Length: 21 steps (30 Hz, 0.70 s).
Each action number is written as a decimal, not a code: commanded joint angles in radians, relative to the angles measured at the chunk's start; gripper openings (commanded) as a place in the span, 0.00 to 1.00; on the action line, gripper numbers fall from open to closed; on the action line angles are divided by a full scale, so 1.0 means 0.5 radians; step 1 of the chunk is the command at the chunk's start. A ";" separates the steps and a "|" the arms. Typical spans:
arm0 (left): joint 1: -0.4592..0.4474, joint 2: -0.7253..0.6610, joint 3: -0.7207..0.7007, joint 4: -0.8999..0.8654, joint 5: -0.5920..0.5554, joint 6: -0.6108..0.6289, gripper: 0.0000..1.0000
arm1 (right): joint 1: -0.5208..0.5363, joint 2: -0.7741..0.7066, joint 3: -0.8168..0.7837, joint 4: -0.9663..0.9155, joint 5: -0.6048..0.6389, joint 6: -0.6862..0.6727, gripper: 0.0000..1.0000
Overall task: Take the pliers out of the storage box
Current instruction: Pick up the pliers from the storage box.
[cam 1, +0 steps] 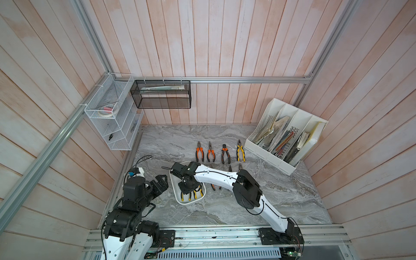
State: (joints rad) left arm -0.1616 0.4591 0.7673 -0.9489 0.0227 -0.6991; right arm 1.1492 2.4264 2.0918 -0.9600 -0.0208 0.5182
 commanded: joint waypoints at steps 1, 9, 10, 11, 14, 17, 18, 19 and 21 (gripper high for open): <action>0.010 0.003 -0.028 0.042 0.019 0.036 1.00 | -0.012 0.040 -0.083 -0.004 -0.004 0.005 0.28; 0.010 -0.010 -0.025 0.042 0.004 0.030 1.00 | -0.012 -0.203 -0.094 0.087 0.140 0.052 0.12; 0.010 -0.015 -0.025 0.039 0.004 0.030 1.00 | -0.010 -0.243 -0.091 0.105 0.157 0.061 0.10; 0.013 -0.015 -0.025 0.039 0.004 0.030 1.00 | -0.013 -0.285 -0.088 0.120 0.176 0.068 0.07; 0.013 -0.017 -0.025 0.039 0.004 0.027 1.00 | -0.013 -0.390 -0.081 0.141 0.227 0.089 0.03; 0.015 -0.014 -0.025 0.039 0.004 0.028 1.00 | -0.020 -0.479 -0.077 0.138 0.282 0.102 0.00; 0.013 -0.016 -0.026 0.039 0.004 0.029 1.00 | -0.028 -0.505 -0.083 0.132 0.297 0.102 0.00; 0.013 -0.013 -0.025 0.039 0.004 0.030 1.00 | -0.037 -0.530 -0.091 0.127 0.320 0.099 0.00; 0.012 -0.015 -0.025 0.040 0.007 0.030 1.00 | -0.059 -0.592 -0.143 0.119 0.379 0.079 0.00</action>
State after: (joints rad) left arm -0.1616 0.4587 0.7673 -0.9493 0.0223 -0.6991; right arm 1.1393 2.1868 2.0430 -0.9104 0.0990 0.5529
